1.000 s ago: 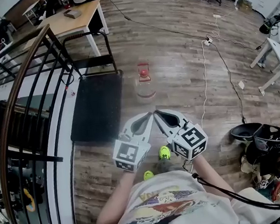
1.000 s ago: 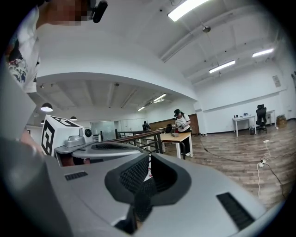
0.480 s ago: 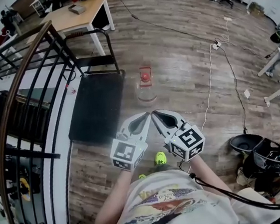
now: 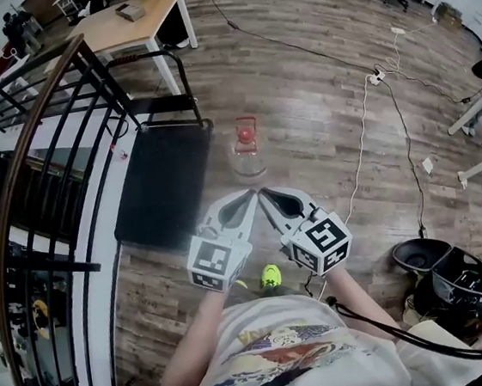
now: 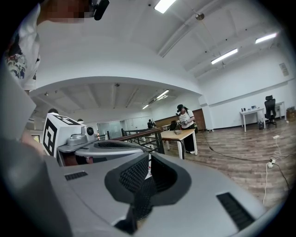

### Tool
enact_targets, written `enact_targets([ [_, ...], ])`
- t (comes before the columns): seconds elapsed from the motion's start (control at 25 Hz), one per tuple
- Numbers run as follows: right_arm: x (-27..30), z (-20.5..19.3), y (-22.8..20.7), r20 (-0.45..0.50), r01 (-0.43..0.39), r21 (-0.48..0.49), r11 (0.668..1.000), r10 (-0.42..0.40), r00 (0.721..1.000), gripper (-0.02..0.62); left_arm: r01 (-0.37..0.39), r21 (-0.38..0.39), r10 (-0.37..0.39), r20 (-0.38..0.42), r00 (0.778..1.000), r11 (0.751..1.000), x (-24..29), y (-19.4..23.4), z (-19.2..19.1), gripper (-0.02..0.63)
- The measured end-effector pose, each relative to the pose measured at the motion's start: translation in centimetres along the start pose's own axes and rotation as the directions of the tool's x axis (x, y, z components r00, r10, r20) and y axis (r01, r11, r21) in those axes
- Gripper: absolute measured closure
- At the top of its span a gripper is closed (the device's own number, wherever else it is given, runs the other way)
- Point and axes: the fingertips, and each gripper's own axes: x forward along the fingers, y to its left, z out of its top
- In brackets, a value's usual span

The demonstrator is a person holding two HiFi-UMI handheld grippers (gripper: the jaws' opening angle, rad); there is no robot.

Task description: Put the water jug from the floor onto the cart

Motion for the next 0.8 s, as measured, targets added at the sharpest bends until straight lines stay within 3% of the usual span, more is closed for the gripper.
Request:
enact_targets([
  [0.32, 1.3, -0.4, -1.4, -0.033, -0.006, -0.004, 1.0, 0.006, 0.999, 0.571, -0.001, -0.013, 0.001, -0.008, 1.0, 1.0, 1.5, 1.3, -0.5, 0.592],
  [0.8, 7.0, 0.5, -4.9, -0.053, 0.016, -0.007, 1.0, -0.016, 0.998, 0.571, 0.029, -0.023, -0.03, -0.013, 0.999, 0.999, 5.3, 7.2, -0.9, 0.592],
])
